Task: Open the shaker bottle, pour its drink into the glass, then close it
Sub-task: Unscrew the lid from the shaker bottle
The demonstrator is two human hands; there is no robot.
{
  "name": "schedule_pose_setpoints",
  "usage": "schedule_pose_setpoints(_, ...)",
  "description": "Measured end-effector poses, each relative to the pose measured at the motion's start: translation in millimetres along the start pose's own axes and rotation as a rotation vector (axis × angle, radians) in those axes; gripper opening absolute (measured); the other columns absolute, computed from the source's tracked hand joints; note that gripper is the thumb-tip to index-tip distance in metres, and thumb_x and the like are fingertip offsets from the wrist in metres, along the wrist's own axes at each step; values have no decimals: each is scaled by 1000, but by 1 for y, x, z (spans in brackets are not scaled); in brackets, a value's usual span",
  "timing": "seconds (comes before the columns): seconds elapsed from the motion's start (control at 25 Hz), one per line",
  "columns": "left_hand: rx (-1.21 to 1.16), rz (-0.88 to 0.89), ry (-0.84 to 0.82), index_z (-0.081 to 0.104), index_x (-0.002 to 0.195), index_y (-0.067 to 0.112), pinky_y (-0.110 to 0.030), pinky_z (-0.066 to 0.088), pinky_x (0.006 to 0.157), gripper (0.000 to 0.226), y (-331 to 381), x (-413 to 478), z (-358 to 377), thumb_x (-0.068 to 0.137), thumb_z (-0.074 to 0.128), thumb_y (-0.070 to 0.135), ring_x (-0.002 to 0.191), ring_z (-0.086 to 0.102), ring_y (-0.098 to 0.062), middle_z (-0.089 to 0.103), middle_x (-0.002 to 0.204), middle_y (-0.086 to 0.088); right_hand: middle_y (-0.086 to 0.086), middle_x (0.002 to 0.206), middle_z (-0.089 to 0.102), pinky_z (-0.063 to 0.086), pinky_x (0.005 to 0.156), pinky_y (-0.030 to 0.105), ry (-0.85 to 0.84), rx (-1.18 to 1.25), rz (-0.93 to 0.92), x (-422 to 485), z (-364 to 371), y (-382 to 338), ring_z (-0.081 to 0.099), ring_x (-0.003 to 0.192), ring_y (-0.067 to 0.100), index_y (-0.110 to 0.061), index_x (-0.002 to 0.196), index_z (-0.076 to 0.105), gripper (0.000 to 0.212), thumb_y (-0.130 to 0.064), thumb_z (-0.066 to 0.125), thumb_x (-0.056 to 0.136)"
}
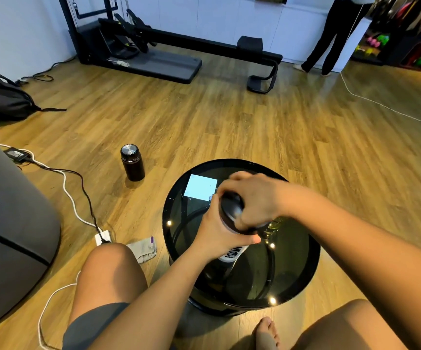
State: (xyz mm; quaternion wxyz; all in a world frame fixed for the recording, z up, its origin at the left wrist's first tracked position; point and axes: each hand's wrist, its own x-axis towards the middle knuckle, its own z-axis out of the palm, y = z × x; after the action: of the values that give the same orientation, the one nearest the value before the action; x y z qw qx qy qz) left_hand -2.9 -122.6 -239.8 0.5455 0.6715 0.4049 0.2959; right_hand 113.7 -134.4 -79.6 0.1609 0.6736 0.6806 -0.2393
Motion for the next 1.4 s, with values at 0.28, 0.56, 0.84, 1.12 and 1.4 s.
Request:
schedule_pose_setpoints(0.28, -8, 0, -25, 43, 135, 42, -37, 57, 102, 106, -1, 1, 0, 44, 97, 48, 118, 65, -4, 65, 129, 13, 5, 129, 63, 46, 85, 44, 253, -102, 181, 1, -6, 9, 57, 121, 33, -32, 136, 51, 77, -83, 26, 84)
schedule_pose_setpoints(0.56, 4, 0, -46, 44, 137, 44, -18, 53, 91, 104, -2, 1, 1, 47, 96, 45, 111, 65, 7, 67, 123, 17, -5, 118, 65, 11, 124, 51, 133, -21, -199, -5, 4, -8, 54, 117, 19, -34, 112, 64, 37, -47, 51, 80)
schedule_pose_setpoints(0.84, -20, -6, -38, 39, 141, 38, -30, 57, 99, 112, 0, 1, -1, 46, 98, 48, 118, 67, -5, 68, 128, 11, 15, 134, 55, 47, 85, 44, 194, -137, 272, 3, -1, 3, 57, 117, 38, -30, 143, 44, 66, -71, 29, 93)
schedule_pose_setpoints(1.12, -12, 29, -27, 39, 129, 57, -22, 57, 96, 101, 0, 1, 0, 48, 97, 43, 117, 66, -2, 67, 123, 16, -3, 132, 56, 46, 102, 42, 230, 249, -204, -7, -6, 4, 54, 123, 21, -33, 129, 59, 51, -53, 68, 82)
schedule_pose_setpoints(1.4, -4, 30, -42, 41, 129, 57, -15, 55, 92, 99, -5, 3, 0, 48, 98, 46, 114, 65, 5, 66, 124, 17, 5, 121, 61, 47, 89, 43, 234, 33, 54, 0, 13, 5, 58, 115, 28, -29, 129, 56, 72, -78, 21, 89)
